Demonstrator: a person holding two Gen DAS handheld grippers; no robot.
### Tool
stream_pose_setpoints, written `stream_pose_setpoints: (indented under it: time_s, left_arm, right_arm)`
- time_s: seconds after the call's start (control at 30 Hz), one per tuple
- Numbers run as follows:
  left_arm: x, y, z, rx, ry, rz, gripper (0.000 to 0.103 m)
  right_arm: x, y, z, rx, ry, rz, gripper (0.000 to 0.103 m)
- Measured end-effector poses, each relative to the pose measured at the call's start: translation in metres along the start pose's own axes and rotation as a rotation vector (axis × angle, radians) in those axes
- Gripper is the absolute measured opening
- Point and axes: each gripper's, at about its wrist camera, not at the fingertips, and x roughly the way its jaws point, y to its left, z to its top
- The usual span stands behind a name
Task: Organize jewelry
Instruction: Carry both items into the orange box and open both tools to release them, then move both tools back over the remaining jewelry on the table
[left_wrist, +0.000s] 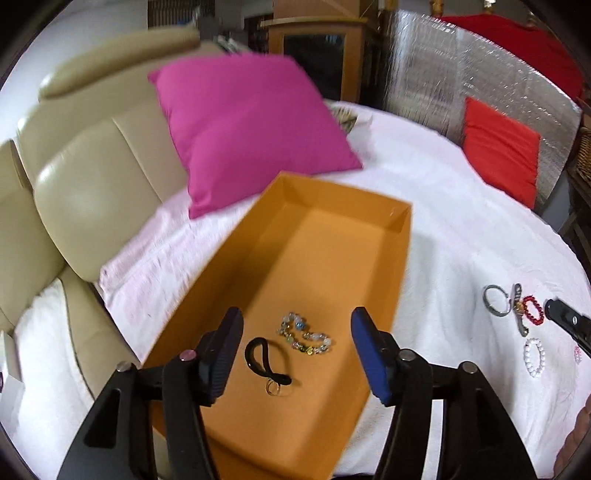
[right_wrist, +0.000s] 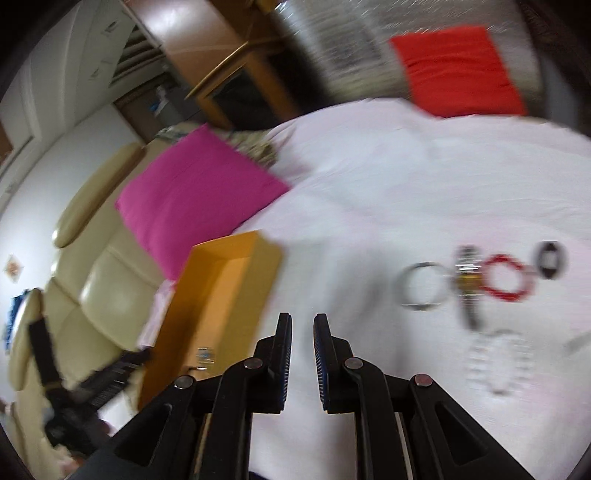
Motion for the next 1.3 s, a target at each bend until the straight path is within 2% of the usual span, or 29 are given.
stream_pose_setpoints:
  time_s: [0.1,0.2,0.33,0.4,0.63,0.73,1.0,1.13,1.3]
  left_arm:
    - [-0.020,-0.007,-0.003,0.031,-0.051,-0.003,0.066]
    - [-0.040,-0.014,-0.008,0.056,-0.094,-0.010,0.067]
    - [-0.068,-0.022,-0.017,0.080,-0.117,-0.055,0.068]
    - [-0.082,-0.026,-0.022,0.096,-0.133,-0.061,0.068]
    - [-0.111,-0.035,-0.030,0.140,-0.165,-0.076,0.069]
    - [-0.116,-0.046,-0.032,0.161,-0.176,-0.073,0.074]
    - [-0.098,-0.098,-0.048,0.287,-0.146,-0.077,0.075]
    - [-0.091,-0.119,-0.051,0.329,-0.136,-0.124,0.075]
    - [-0.072,-0.146,-0.046,0.358,-0.095,-0.219,0.075]
  right_arm:
    - [-0.025,-0.036,-0.012,0.083,-0.030,-0.039,0.018]
    - [-0.044,-0.065,-0.019,0.149,-0.068,-0.131,0.018]
    - [-0.064,-0.090,-0.021,0.194,-0.110,-0.223,0.018]
    - [-0.074,-0.097,-0.025,0.236,-0.125,-0.237,0.018]
    - [-0.096,-0.111,-0.033,0.298,-0.148,-0.223,0.018]
    - [-0.096,-0.114,-0.033,0.304,-0.144,-0.216,0.018]
    - [-0.098,-0.136,-0.035,0.367,-0.135,-0.144,0.018]
    - [-0.104,-0.156,-0.035,0.430,-0.142,-0.093,0.018]
    - [-0.112,-0.193,-0.038,0.525,-0.153,-0.047,0.018]
